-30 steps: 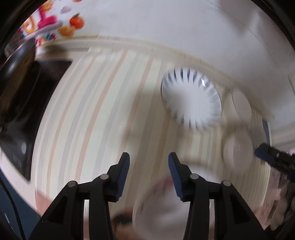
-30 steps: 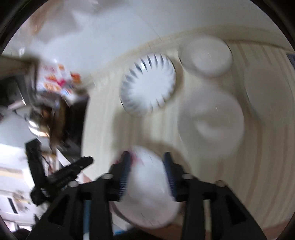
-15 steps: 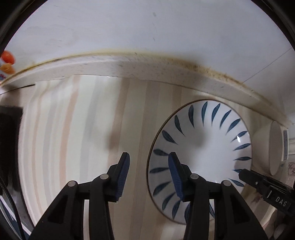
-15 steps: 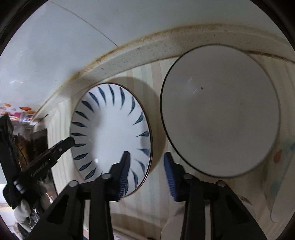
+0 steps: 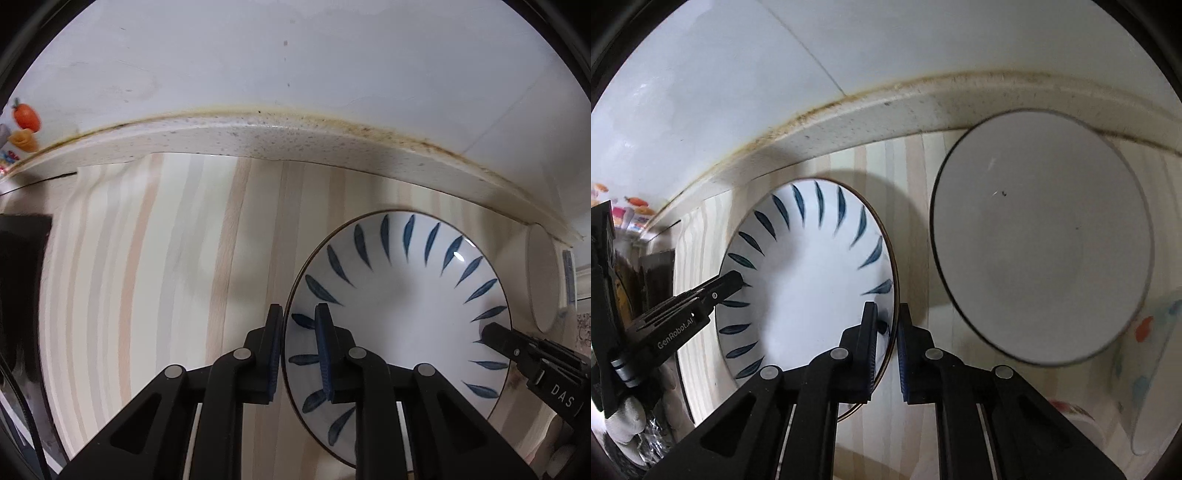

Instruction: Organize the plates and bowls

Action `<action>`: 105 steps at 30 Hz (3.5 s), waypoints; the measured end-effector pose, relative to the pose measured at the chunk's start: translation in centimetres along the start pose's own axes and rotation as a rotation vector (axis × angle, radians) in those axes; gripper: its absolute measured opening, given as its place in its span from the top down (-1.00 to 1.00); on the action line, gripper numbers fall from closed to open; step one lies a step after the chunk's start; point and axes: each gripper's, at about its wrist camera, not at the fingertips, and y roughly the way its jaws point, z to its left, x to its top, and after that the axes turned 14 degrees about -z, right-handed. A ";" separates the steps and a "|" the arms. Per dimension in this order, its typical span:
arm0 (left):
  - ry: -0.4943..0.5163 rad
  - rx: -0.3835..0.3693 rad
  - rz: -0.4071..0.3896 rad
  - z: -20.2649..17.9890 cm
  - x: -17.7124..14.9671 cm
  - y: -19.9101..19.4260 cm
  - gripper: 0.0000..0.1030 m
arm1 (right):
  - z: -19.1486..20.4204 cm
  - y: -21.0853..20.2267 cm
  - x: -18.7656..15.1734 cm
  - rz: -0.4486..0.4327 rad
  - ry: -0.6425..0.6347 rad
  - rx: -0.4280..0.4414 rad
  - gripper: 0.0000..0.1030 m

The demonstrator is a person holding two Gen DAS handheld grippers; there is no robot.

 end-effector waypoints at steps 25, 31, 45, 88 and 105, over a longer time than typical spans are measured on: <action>0.008 -0.063 -0.121 -1.2 -11.9 -19.2 0.70 | 0.7 -18.5 -14.3 -0.101 -0.047 0.099 0.78; 0.020 -0.053 -0.060 -0.9 -15.8 -17.4 0.70 | -0.1 -17.0 -18.9 -0.053 -0.029 0.085 0.78; 0.082 0.006 0.050 -1.0 -19.3 -12.4 0.70 | -1.5 -12.5 -23.4 0.008 -0.030 0.051 0.78; 0.144 -0.055 -0.092 -3.1 -19.0 -26.1 0.03 | 4.9 -24.4 -24.1 -0.102 -0.071 0.038 -0.48; 0.143 -0.117 -0.181 -2.4 -20.9 -36.5 -0.72 | 9.4 -37.6 -27.6 -0.254 -0.115 -0.029 -0.80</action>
